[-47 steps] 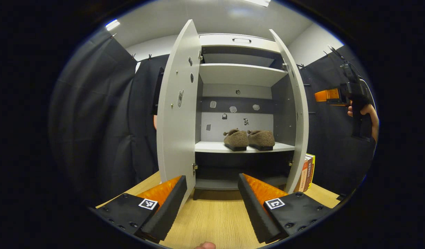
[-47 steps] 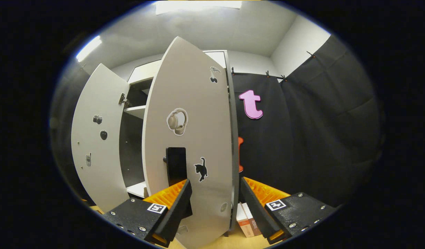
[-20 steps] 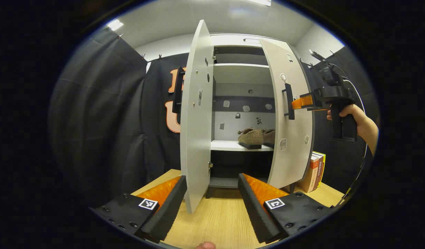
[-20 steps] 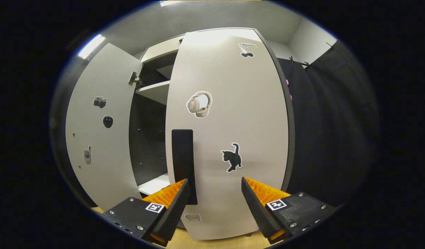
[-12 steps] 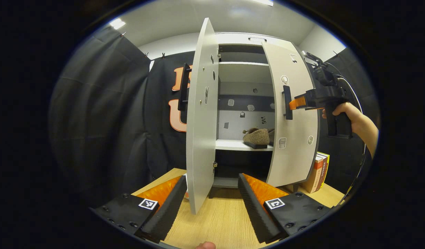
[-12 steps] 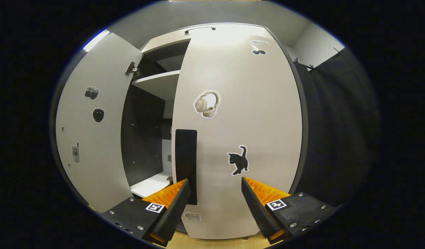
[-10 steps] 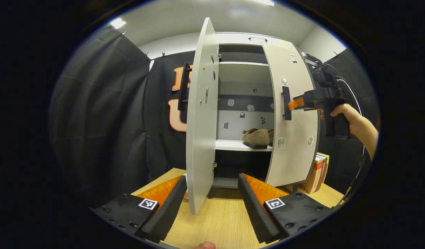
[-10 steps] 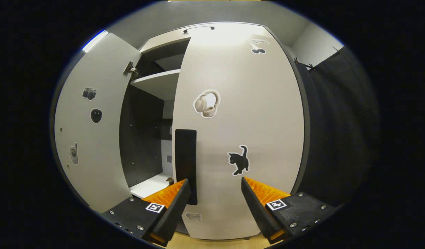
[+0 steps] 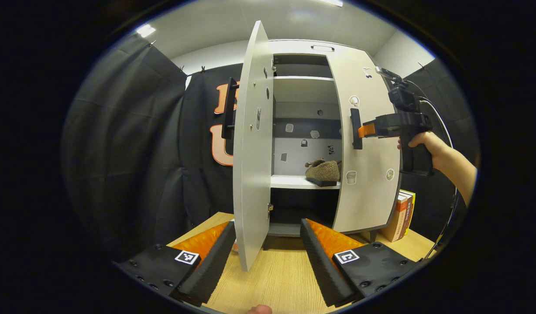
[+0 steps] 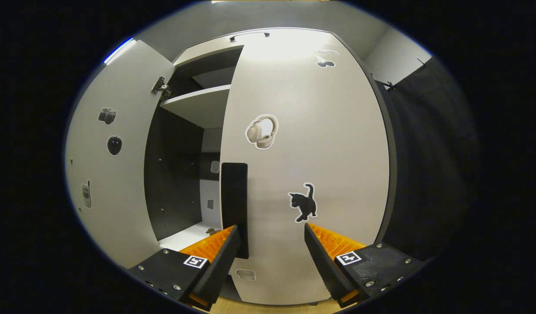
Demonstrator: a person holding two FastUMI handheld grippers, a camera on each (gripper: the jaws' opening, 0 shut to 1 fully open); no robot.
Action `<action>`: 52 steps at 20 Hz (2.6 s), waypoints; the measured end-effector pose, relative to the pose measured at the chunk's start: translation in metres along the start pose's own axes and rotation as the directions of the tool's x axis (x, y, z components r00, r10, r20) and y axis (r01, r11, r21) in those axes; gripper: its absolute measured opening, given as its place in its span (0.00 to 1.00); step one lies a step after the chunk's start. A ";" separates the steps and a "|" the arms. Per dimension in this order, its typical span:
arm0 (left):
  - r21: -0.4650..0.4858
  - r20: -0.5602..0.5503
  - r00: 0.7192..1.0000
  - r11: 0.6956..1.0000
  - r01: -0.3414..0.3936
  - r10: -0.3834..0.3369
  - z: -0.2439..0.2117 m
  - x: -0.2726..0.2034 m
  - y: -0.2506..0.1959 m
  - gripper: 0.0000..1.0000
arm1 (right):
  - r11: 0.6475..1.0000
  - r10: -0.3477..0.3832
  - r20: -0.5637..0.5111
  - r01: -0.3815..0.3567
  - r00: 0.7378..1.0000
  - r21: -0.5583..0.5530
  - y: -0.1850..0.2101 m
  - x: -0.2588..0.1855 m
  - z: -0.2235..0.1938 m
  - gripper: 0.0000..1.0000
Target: Grab one shoe with the right hand and put it into the shoe cabinet, grab the other shoe with the left hand and put it into the shoe cabinet; then close the right door with the right hand and the left door with the left hand.
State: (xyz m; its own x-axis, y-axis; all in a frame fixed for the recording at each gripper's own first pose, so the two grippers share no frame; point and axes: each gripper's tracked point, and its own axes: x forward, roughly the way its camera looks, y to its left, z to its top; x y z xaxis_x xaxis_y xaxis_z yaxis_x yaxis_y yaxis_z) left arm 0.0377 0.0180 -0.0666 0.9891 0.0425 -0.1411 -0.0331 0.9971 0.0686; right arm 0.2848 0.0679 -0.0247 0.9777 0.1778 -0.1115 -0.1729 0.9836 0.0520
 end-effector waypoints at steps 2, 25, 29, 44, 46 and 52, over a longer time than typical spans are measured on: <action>-0.004 -0.003 1.000 1.000 0.000 0.000 -0.001 0.000 0.000 0.96 | 1.000 -0.006 -0.002 0.006 1.000 0.001 -0.002 -0.002 0.000 0.92; -0.062 -0.039 0.990 0.989 0.136 -0.139 -0.008 -0.001 -0.075 0.97 | 0.993 -0.075 -0.045 0.078 0.996 0.085 -0.067 -0.215 -0.110 0.92; -0.077 0.015 0.995 0.992 0.100 -0.099 0.019 -0.001 -0.063 0.94 | 0.991 -0.108 -0.070 0.113 0.992 0.072 -0.083 -0.222 -0.134 0.92; -0.016 0.206 0.948 0.970 -0.245 0.242 0.184 0.084 0.141 0.96 | 0.993 -0.100 -0.008 0.101 0.995 0.069 -0.085 -0.234 -0.106 0.92; -0.027 0.179 0.953 0.970 -0.243 0.244 0.175 0.094 0.145 0.98 | 0.993 -0.111 -0.004 0.111 0.994 0.048 -0.088 -0.236 -0.104 0.92; -0.039 0.138 0.962 0.972 -0.231 0.234 0.158 0.110 0.154 0.96 | 0.991 -0.124 -0.012 0.125 0.992 0.046 -0.090 -0.238 -0.104 0.92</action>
State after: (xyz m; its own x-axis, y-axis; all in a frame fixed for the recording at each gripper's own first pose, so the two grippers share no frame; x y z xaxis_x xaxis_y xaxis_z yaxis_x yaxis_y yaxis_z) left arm 0.1644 0.1666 0.0850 0.9640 0.2655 0.0164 -0.2660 0.9621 0.0605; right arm 0.0550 -0.0597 -0.1061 0.9902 0.0546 -0.1288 -0.0440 0.9955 0.0835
